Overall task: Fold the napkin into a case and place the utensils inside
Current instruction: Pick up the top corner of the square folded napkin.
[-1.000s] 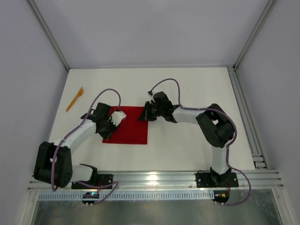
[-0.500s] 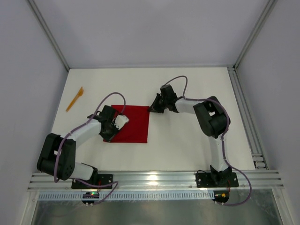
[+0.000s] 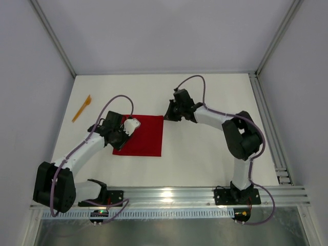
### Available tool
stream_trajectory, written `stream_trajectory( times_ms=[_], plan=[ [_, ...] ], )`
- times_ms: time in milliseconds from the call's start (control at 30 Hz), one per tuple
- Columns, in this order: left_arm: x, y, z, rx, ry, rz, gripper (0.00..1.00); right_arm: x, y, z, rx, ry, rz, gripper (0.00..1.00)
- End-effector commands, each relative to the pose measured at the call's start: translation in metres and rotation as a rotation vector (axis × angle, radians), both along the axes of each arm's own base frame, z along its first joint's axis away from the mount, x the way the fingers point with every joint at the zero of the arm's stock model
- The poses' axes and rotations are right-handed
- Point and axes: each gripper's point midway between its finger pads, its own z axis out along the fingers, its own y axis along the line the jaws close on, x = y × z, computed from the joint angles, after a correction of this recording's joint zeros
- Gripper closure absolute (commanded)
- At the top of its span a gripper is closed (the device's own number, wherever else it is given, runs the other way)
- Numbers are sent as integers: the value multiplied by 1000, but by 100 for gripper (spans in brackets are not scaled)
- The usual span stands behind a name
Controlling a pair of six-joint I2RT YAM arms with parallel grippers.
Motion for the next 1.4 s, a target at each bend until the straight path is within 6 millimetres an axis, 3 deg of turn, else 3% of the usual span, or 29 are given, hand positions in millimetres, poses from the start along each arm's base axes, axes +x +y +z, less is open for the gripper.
stream_trajectory(
  times_ms=[0,100,200,333,433,600,767,867,967,1067,1167,1300,1367],
  plan=[
    [-2,-1,13,-16,-16,6,69,-56,30,36,-78,-122,210,96],
    [-9,4,2,1,-1,7,69,-110,51,12,-101,-62,332,96],
    [-11,11,-16,45,22,25,69,-149,62,-8,-72,7,420,97],
    [-12,16,-29,84,64,27,69,-192,57,-44,-29,129,496,97],
    [-10,28,-39,155,77,51,69,-210,43,-66,-60,199,541,97],
    [-17,37,-55,213,129,51,71,-215,18,-80,-115,215,508,97],
    [-16,31,-50,182,117,26,71,-209,11,-64,-80,191,493,97],
    [-13,14,-29,87,76,-28,70,-208,16,-41,-51,151,527,94],
    [-5,-9,8,-43,3,-74,66,-203,19,-21,-47,115,543,80],
    [0,-15,46,-94,-72,-81,61,-194,16,-3,-46,67,505,65],
    [8,-7,65,-101,-120,-15,58,-192,5,-8,-87,92,456,52],
    [26,15,73,-108,-146,128,58,-191,-8,-24,-144,117,396,50],
    [37,30,73,-90,-174,200,58,-189,-7,-23,-136,108,380,50]
  ],
)
